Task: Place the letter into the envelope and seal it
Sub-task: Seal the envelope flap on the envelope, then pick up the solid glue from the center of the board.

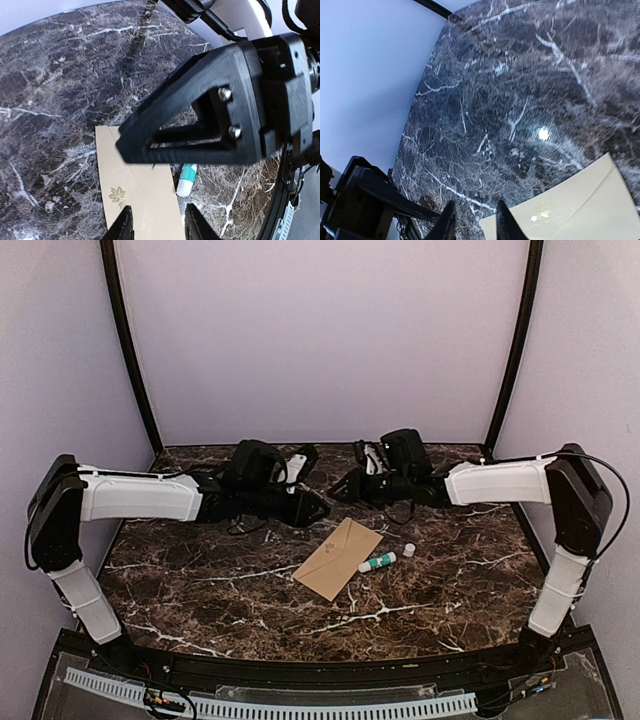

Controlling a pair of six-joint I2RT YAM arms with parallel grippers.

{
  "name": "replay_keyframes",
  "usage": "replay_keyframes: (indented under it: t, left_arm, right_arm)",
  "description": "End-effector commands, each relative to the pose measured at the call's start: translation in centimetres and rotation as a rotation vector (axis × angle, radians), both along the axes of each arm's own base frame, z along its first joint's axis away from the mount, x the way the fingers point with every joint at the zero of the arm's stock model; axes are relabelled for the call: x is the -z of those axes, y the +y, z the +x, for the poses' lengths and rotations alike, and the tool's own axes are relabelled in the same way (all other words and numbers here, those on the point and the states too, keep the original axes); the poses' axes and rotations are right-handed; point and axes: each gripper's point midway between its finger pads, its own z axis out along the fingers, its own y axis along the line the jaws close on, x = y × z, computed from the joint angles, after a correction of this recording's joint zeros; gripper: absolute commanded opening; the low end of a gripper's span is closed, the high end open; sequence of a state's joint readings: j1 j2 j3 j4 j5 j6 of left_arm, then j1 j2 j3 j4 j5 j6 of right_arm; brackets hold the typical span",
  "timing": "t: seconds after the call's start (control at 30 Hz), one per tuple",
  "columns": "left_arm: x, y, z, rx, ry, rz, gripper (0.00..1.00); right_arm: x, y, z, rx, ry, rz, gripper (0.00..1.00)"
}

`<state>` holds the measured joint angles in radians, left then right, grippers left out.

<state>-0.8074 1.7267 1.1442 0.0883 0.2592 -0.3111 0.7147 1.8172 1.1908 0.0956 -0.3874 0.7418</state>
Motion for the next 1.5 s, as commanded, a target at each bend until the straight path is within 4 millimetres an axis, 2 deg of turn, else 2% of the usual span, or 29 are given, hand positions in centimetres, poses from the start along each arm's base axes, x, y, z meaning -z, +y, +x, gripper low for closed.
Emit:
replay_keyframes:
  t: [0.0, 0.03, 0.17, 0.27, 0.37, 0.53, 0.63, 0.77, 1.03, 1.47]
  left_arm:
    - [-0.9, 2.6, -0.8, -0.044, -0.042, 0.058, 0.36]
    - [-0.4, 3.1, -1.1, -0.05, -0.036, 0.067, 0.38]
    - [-1.2, 4.6, -1.3, -0.098, -0.057, 0.063, 0.53]
    - [-1.2, 5.6, -0.9, -0.13, -0.052, 0.063, 0.67]
    - [-1.3, 6.3, -0.4, -0.152, -0.039, 0.044, 0.72]
    - [-0.8, 6.6, 0.1, -0.159, -0.016, 0.024, 0.74]
    - [-0.3, 6.8, 0.1, -0.16, -0.002, 0.027, 0.74]
    - [0.5, 6.9, 0.1, -0.162, 0.018, 0.032, 0.74]
    - [1.9, 6.7, -0.5, -0.148, 0.067, 0.039, 0.74]
    - [3.3, 6.5, -0.8, -0.13, 0.099, 0.048, 0.74]
  right_arm:
    - [0.0, -4.1, 1.3, 0.093, -0.028, -0.049, 0.33]
    - [0.1, -4.9, 1.4, 0.108, -0.029, -0.058, 0.37]
    - [0.6, -7.8, 1.2, 0.15, -0.051, -0.13, 0.6]
    - [1.6, -10.0, 0.4, 0.171, -0.054, -0.223, 0.72]
    - [2.9, -11.7, -0.8, 0.161, -0.047, -0.287, 0.8]
    - [5.2, -12.0, -3.5, 0.016, -0.088, -0.317, 0.82]
    - [5.7, -11.5, -5.1, -0.094, -0.127, -0.309, 0.82]
    - [5.6, -10.6, -5.1, -0.176, -0.183, -0.301, 0.82]
    - [8.4, -9.0, -4.4, -0.262, -0.154, -0.35, 0.81]
    - [11.3, -9.2, -7.6, -0.354, -0.054, -0.41, 0.78]
